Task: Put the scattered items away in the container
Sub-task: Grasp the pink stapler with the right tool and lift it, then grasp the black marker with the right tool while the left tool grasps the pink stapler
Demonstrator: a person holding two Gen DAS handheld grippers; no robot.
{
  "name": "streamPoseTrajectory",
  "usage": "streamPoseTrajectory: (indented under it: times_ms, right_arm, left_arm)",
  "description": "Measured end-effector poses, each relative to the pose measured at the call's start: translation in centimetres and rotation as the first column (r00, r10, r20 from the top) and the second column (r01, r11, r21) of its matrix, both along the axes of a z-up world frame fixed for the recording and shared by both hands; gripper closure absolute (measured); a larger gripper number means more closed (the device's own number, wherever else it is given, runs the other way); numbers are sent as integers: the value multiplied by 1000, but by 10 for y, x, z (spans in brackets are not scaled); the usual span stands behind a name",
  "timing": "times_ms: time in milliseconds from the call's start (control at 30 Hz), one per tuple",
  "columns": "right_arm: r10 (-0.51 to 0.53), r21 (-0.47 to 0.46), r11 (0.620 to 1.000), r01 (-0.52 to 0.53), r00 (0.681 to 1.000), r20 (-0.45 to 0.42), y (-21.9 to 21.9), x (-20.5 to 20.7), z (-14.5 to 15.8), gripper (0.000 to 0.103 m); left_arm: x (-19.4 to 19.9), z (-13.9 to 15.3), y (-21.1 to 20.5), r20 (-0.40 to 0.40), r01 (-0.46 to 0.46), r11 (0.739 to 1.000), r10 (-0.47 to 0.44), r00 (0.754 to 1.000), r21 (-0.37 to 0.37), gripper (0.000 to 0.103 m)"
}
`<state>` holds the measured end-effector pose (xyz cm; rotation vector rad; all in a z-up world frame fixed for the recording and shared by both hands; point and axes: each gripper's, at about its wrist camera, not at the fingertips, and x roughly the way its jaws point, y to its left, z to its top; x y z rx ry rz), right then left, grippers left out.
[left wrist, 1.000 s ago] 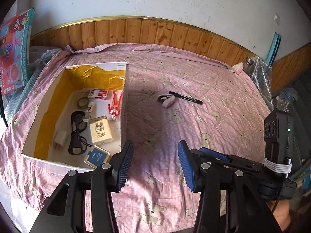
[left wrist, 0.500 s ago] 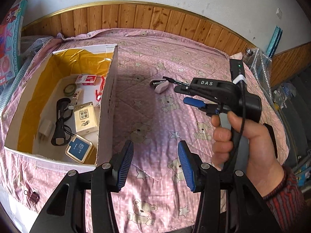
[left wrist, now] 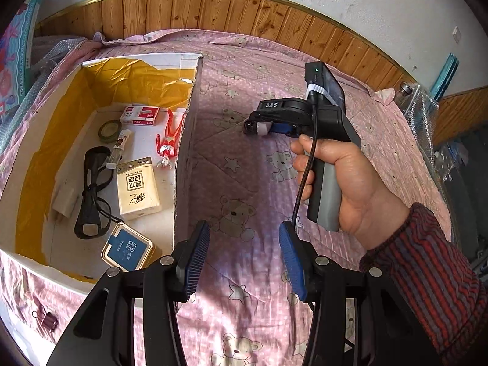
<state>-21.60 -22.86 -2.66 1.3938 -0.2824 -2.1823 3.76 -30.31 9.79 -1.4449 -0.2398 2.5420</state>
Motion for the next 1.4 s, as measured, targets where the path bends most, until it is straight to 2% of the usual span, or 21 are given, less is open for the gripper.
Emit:
streamPoseTrajectory:
  times_ms: [100, 233, 300, 433, 533, 600, 667, 733, 833, 900, 967, 1067, 1200, 1233, 1267, 1300, 1333, 1400]
  right_arm:
    - [51, 48, 998, -49, 998, -47, -7, 12, 14, 76]
    - [200, 86, 978, -193, 976, -89, 2, 63, 39, 76]
    - [307, 96, 950, -298, 947, -94, 12, 106, 48, 76]
    - [506, 227, 851, -474, 855, -114, 22, 213, 47, 76]
    - [579, 382, 781, -493, 802, -150, 15, 271, 28, 75]
    - [596, 407, 766, -498, 787, -159, 11, 288, 17, 75]
    - [607, 363, 770, -524, 777, -167, 15, 294, 22, 63]
    - [586, 287, 801, -526, 788, -191, 30, 287, 39, 57]
    - [510, 185, 858, -479, 836, -202, 58, 248, 66, 56]
    - [442, 204, 893, -401, 868, -227, 76, 206, 76, 56]
    - [377, 291, 908, -301, 891, -253, 86, 151, 74, 56]
    - [346, 410, 884, -226, 905, -247, 85, 70, 54, 56]
    - [418, 516, 809, -282, 893, -168, 69, 5, 10, 56]
    - [435, 519, 796, -312, 891, -131, 67, -1, 0, 65]
    - [446, 479, 812, -334, 884, -140, 71, -2, -1, 78]
    - [443, 457, 820, -344, 887, -127, 74, -2, 0, 85]
    - [431, 464, 822, -330, 893, -130, 75, 3, 2, 90]
    - [379, 434, 853, -289, 915, -137, 87, 17, 12, 90]
  left_arm:
    - [-2, 2, 0, -7, 4, 1000, -4, 1000, 1, 54]
    - [-1, 11, -10, -31, -24, 1000, 25, 999, 14, 54]
    - [2, 17, -16, -49, -47, 999, 48, 998, 21, 54]
    - [9, 25, -26, -73, -87, 995, 90, 993, 40, 54]
    - [12, 22, -26, -65, -93, 994, 96, 993, 52, 54]
    - [14, 17, -22, -47, -85, 994, 88, 995, 66, 54]
    - [19, 16, -19, -40, -76, 994, 79, 996, 78, 54]
    - [24, 17, -17, -46, -69, 995, 72, 996, 74, 54]
    - [29, 19, -23, -55, -76, 993, 81, 995, 89, 54]
    - [29, 19, -23, -58, -65, 993, 71, 996, 102, 54]
    - [29, 19, -17, -58, -28, 993, 35, 998, 113, 54]
    - [27, 16, -5, -51, 20, 993, -14, 999, 118, 54]
    - [23, 12, 0, -34, 33, 993, -29, 999, 116, 54]
    - [23, 11, -1, -31, 32, 993, -28, 999, 117, 54]
    - [23, 10, -1, -29, 30, 993, -27, 999, 117, 54]
    - [23, 9, -2, -25, 27, 993, -24, 999, 117, 54]
    - [22, 8, -3, -20, 21, 993, -19, 1000, 120, 54]
    - [21, 7, -6, -17, 8, 992, -6, 1000, 125, 54]
